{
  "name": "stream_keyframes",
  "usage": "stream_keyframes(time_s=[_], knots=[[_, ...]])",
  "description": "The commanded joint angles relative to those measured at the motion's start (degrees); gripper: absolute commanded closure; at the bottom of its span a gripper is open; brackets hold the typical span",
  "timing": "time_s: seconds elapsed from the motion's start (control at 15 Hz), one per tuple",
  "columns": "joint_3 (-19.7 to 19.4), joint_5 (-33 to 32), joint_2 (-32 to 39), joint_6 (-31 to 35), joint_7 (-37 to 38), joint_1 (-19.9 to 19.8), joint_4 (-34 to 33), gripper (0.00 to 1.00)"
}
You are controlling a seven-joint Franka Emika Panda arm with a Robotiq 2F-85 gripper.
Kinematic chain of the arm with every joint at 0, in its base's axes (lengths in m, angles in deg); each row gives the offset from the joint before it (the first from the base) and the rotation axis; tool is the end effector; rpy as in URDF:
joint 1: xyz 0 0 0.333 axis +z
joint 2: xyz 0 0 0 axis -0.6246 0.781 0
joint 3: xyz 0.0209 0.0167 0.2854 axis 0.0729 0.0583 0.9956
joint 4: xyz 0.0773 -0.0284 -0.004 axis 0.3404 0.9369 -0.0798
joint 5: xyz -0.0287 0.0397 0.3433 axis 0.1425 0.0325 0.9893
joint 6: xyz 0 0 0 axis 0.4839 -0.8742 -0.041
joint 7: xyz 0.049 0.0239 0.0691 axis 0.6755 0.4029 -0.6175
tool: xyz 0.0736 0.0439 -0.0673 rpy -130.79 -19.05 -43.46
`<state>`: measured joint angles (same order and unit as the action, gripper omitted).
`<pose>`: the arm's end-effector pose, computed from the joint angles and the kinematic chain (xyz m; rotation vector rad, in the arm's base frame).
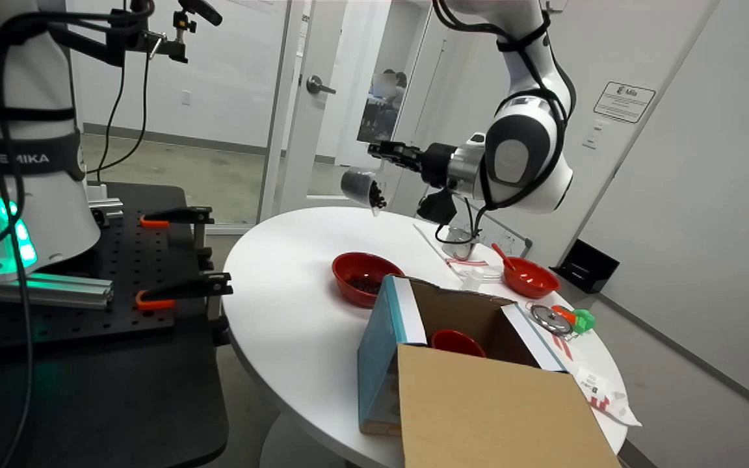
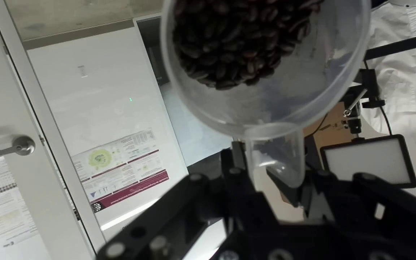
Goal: Pour some contents from the jug into the red bowl
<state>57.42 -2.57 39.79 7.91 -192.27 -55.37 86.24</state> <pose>0.5230 -0.0659 0.1990 -1.1537 -1.3618 -0.5195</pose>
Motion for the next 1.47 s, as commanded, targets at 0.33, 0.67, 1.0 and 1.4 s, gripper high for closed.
stream_keyframes(time_s=[0.33,0.67,1.0,1.4], knots=[[-0.1,0.6,-0.8,2.2,12.7,3.5,-1.8,0.94],[0.1,0.3,-2.6,8.4,17.2,5.7,-0.3,0.94],[0.0,-0.1,-5.3,22.3,24.8,9.2,1.8,0.94],[0.5,-7.4,-7.0,35.7,39.9,14.4,2.5,0.94]])
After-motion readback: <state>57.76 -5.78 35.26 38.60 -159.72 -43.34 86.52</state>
